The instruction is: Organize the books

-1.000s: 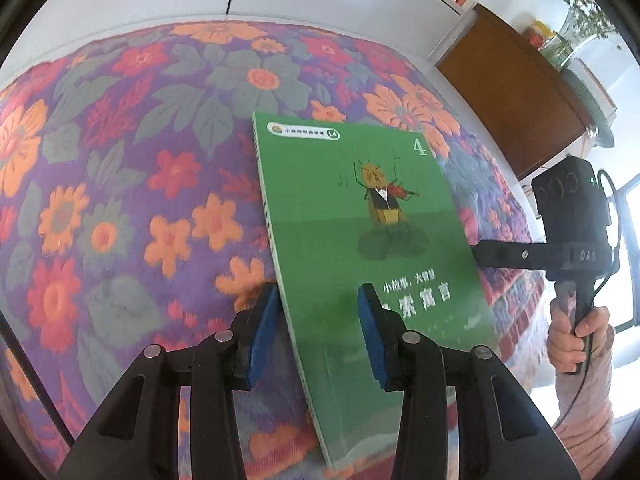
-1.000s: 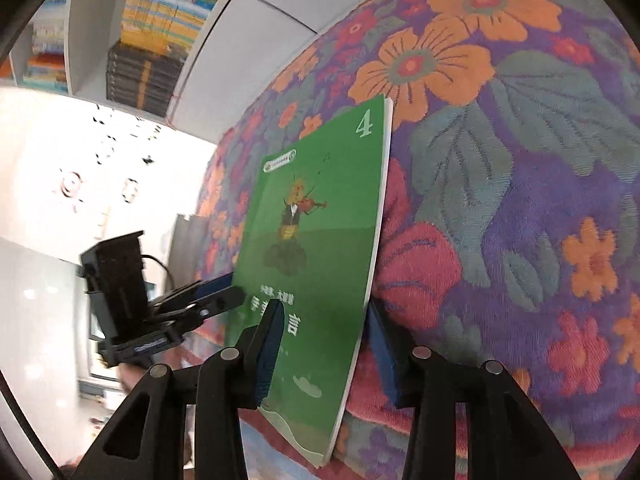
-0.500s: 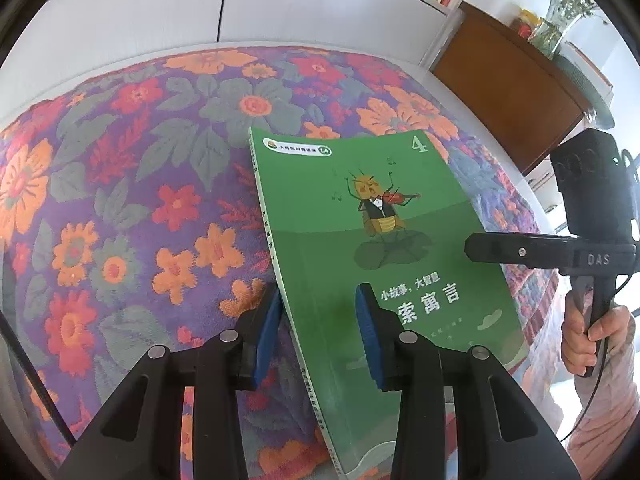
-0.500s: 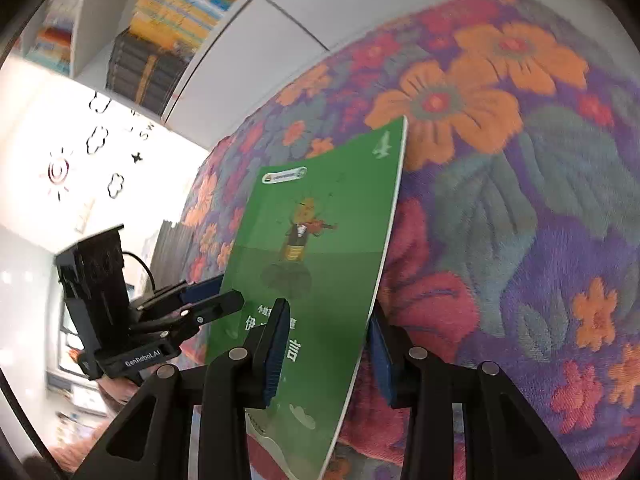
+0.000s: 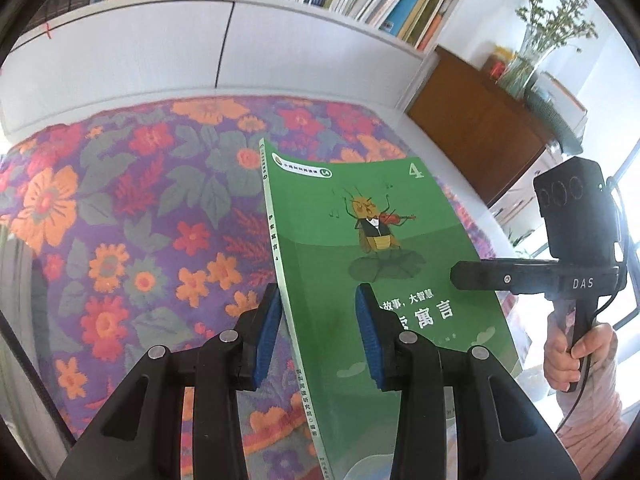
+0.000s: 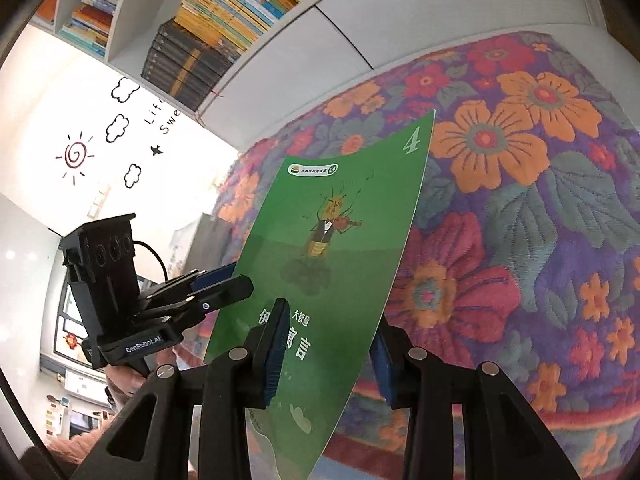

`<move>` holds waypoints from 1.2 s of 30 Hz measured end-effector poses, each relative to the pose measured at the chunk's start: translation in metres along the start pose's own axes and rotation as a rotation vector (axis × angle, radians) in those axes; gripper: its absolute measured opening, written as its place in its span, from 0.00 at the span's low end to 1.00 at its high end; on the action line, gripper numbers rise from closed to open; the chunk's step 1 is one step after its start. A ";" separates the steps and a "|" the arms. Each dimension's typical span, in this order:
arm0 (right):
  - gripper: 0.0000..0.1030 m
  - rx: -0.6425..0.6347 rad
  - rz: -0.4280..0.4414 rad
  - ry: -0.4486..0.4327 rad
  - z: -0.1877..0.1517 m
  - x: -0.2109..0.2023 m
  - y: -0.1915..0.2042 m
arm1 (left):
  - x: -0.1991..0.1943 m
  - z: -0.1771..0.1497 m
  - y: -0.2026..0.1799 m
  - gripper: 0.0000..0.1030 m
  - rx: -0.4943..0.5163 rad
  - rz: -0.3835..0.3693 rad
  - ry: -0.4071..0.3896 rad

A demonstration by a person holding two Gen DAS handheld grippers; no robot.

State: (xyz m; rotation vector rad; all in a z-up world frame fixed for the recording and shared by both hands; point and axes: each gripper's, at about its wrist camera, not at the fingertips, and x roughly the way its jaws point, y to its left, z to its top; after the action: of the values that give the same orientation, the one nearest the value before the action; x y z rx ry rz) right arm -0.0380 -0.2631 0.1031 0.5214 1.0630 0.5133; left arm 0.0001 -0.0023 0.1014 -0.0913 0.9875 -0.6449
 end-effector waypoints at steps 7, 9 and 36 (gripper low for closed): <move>0.37 -0.016 0.003 -0.017 0.008 -0.008 0.037 | -0.034 0.002 0.005 0.33 -0.015 -0.005 -0.058; 0.37 -0.031 0.001 -0.024 0.010 -0.009 0.049 | -0.047 0.002 0.008 0.33 -0.020 -0.007 -0.078; 0.37 -0.270 0.064 0.053 0.011 0.084 0.246 | -0.214 -0.028 0.135 0.33 -0.137 0.098 -0.279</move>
State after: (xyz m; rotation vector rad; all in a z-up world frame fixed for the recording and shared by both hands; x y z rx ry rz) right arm -0.0296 -0.0237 0.2038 0.3052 1.0102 0.7187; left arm -0.0418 0.2298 0.1974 -0.2453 0.7607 -0.4594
